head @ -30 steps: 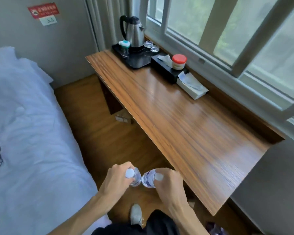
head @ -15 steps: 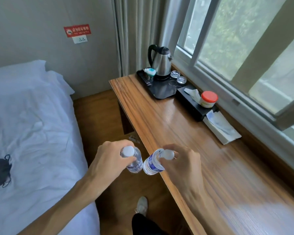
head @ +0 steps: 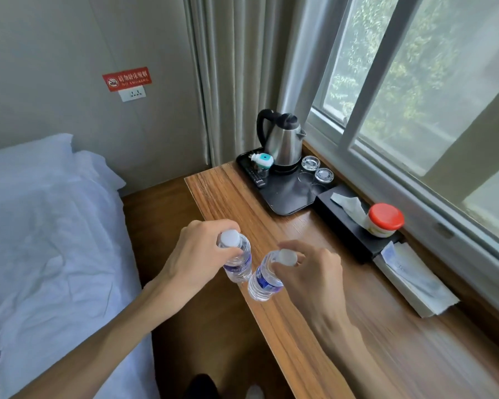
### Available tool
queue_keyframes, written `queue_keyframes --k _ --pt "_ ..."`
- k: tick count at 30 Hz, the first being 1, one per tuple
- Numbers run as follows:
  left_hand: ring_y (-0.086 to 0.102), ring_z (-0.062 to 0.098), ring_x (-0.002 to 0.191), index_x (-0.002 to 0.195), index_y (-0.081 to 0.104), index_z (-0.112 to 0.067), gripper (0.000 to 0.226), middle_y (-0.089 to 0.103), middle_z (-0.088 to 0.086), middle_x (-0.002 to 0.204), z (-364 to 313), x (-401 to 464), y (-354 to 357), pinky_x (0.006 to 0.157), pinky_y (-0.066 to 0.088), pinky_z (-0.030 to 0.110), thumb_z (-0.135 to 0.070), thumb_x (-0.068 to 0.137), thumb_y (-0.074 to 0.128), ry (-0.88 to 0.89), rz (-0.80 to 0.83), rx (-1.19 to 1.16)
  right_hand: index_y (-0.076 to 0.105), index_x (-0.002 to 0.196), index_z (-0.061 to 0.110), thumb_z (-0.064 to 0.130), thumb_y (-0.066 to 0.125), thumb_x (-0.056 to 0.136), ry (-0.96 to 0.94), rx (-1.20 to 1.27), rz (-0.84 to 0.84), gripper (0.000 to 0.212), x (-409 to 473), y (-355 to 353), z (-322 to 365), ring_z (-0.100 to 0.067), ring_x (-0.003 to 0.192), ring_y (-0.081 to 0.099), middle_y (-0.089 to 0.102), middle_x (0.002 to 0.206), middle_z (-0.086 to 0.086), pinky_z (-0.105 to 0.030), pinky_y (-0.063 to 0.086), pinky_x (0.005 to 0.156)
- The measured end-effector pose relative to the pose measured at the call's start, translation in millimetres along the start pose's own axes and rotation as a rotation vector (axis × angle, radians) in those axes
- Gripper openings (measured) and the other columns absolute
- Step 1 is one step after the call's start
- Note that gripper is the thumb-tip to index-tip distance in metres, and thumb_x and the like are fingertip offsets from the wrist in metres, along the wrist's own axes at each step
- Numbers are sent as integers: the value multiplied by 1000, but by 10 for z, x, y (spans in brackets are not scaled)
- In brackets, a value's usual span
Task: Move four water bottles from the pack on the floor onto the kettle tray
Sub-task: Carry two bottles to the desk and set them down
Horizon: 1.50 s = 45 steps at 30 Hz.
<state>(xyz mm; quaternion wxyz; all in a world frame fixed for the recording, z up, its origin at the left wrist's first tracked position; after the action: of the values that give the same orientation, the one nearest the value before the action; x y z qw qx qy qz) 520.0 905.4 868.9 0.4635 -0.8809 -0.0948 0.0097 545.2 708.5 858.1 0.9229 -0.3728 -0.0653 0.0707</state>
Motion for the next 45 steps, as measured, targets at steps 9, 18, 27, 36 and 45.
queue_keyframes --k 9,18,27,36,45 --pt "72 7 86 105 72 -19 33 75 -9 97 499 1257 -72 59 55 8 -27 76 85 113 112 -15 78 104 23 11 76 75 168 15 -95 32 994 566 246 -14 91 71 78 96 5 -31 59 79" --pt "70 7 81 96 73 -23 23 76 -10 88 958 2509 -100 72 61 30 -25 76 84 265 294 -63 79 101 24 9 74 73 417 27 -274 33 1822 1125 503 -16 93 71 79 96 4 -32 57 84" --pt "71 15 84 99 75 -25 31 77 -7 90 1051 3317 111 79 58 33 -23 71 87 366 411 -61 79 101 20 11 72 78 555 17 -427 26 2364 1364 559 -13 94 72 79 100 4 -20 49 82" --pt "72 25 85 94 72 -26 32 76 -1 83 1007 3554 347 76 57 37 -22 66 86 397 482 -47 80 95 21 9 73 74 577 -9 -480 25 2539 1442 441 -16 92 72 79 97 4 -22 47 80" --pt "65 24 85 96 68 -23 24 74 -1 88 898 3687 439 79 51 36 -25 75 80 632 621 -5 77 92 21 8 72 75 658 -39 -573 23 2594 1528 439 -14 88 71 77 93 7 -26 50 79"
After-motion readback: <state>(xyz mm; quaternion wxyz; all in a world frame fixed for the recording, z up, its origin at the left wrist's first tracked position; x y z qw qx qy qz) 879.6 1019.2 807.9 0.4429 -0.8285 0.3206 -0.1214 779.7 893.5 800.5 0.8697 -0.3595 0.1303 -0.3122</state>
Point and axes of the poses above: each hand's wrist, its own x-axis towards the middle knuckle, its own y-axis out of the palm, z = x × y, the point moved 2 cm from there along x, towards the middle knuckle
